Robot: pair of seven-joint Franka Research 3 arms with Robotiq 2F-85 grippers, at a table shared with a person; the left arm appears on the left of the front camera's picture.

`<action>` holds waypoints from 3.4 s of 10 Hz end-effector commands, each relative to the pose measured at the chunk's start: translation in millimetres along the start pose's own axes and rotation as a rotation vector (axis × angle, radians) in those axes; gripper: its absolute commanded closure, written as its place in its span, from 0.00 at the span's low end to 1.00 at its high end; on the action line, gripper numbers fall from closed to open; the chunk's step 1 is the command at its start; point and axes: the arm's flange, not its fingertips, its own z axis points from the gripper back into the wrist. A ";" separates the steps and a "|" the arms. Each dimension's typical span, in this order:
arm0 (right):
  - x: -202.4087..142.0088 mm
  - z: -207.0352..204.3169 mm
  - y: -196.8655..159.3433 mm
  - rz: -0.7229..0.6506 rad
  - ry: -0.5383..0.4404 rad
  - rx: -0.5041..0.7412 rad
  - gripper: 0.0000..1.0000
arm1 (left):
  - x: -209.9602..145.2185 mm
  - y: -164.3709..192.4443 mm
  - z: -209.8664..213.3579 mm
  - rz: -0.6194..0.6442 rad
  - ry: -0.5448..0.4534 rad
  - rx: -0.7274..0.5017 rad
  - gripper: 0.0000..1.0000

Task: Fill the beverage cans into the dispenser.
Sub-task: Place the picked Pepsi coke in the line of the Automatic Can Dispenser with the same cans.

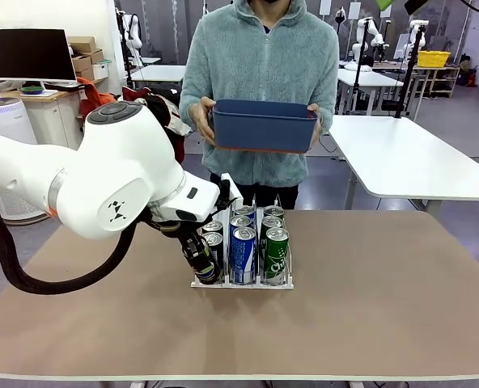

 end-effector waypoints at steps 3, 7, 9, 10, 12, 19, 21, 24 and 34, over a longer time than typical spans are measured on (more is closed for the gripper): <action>-0.3 -0.5 0.1 -0.001 -0.004 -0.002 0.00 | 4.5 11.5 -9.8 0.034 0.007 0.022 0.42; -0.3 -0.5 0.1 -0.001 -0.004 -0.002 0.00 | 15.9 44.2 -26.5 0.036 -0.005 -0.002 0.42; -0.3 -0.5 0.1 -0.001 -0.004 -0.002 0.00 | 12.3 66.4 -36.8 0.043 0.025 -0.018 0.42; -0.3 -0.5 0.1 -0.001 -0.004 -0.002 0.00 | 16.0 76.3 -45.2 0.056 0.017 -0.017 0.42; -0.3 -0.5 0.1 -0.001 -0.004 -0.002 0.00 | 20.1 91.2 -47.6 0.042 0.009 0.000 0.42; -0.3 -0.5 0.1 -0.001 -0.004 -0.002 0.00 | 38.0 117.8 -64.9 0.066 -0.013 -0.029 0.42; -0.3 -0.5 0.1 -0.001 -0.004 -0.002 0.00 | 38.2 114.0 -77.7 0.074 0.012 -0.074 0.42; -0.3 -0.5 0.1 -0.001 -0.004 -0.002 0.00 | 37.5 111.7 -88.7 0.079 0.031 -0.144 0.42; -0.3 -0.5 0.1 -0.001 -0.004 -0.002 0.00 | 29.9 98.9 -61.6 0.149 0.046 -0.150 0.18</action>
